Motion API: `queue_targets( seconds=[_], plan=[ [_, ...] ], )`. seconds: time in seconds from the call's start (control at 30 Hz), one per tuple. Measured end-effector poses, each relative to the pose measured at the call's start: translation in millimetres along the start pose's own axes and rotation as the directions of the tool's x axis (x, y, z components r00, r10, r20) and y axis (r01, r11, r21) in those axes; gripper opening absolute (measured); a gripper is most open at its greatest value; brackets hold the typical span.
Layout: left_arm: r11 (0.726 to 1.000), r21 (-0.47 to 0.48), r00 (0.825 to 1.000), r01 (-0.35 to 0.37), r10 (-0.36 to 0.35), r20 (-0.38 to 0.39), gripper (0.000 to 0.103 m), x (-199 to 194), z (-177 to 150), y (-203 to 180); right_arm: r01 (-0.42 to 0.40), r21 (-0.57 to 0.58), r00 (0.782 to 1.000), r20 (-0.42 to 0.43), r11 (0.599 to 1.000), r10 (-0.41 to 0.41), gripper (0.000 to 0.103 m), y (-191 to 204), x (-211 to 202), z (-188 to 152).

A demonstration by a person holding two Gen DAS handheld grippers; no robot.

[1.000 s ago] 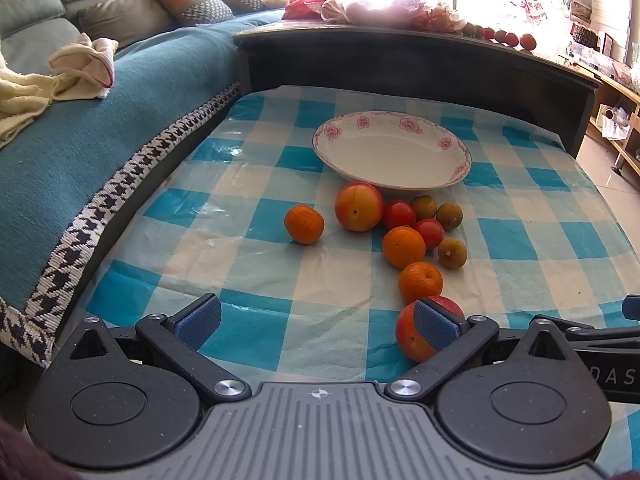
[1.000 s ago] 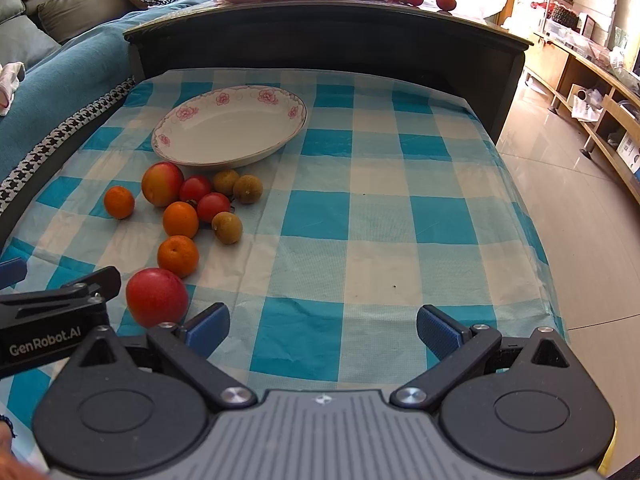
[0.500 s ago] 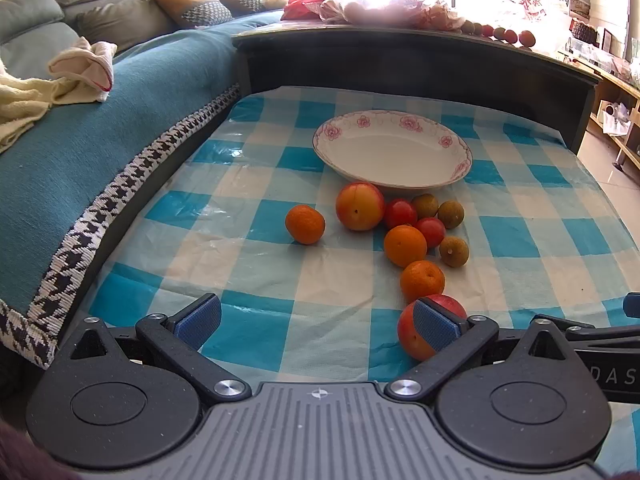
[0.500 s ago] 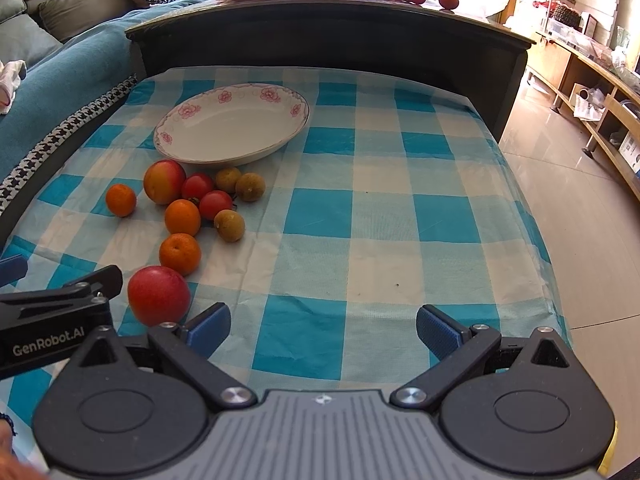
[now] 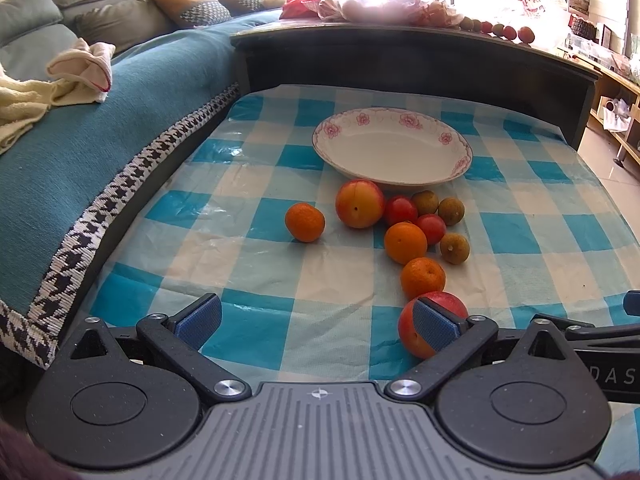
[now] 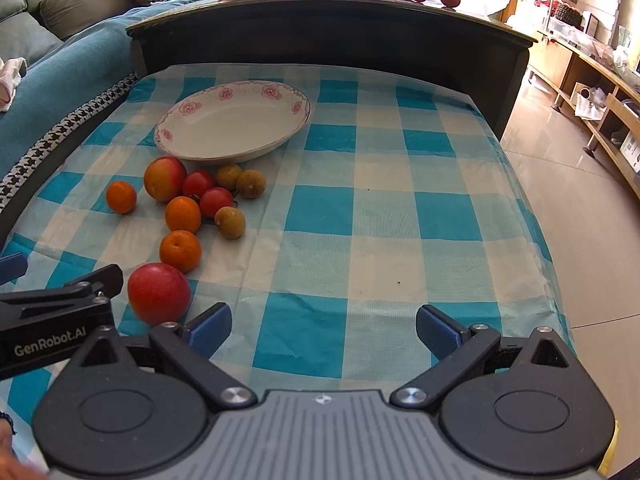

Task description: Organize fruits

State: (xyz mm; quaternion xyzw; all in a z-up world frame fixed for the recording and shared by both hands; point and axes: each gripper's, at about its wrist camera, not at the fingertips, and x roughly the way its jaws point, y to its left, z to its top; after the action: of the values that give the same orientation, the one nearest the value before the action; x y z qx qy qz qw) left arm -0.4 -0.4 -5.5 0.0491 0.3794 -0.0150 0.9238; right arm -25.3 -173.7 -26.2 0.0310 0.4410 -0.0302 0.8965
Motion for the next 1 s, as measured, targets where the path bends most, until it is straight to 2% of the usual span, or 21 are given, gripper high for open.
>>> queue_targets(
  seconds=[0.37,0.7,1.0],
  plan=[
    [1.000,0.018,1.000,0.009,-0.009,-0.004,0.102,2,-2,-4,-0.008,-0.003,1.000,-0.013,1.000,0.008,0.103,0,2,-2],
    [0.999,0.046,0.999,0.024,-0.025,0.022,0.103,2,-2,-9,-0.019,0.006,0.999,-0.035,1.000,0.019,0.103,-8,3,1],
    [0.994,0.083,0.996,0.074,-0.077,0.044,0.103,-1,-2,-21,0.006,0.043,0.999,-0.042,0.999,-0.004,0.103,-23,2,5]
  ],
)
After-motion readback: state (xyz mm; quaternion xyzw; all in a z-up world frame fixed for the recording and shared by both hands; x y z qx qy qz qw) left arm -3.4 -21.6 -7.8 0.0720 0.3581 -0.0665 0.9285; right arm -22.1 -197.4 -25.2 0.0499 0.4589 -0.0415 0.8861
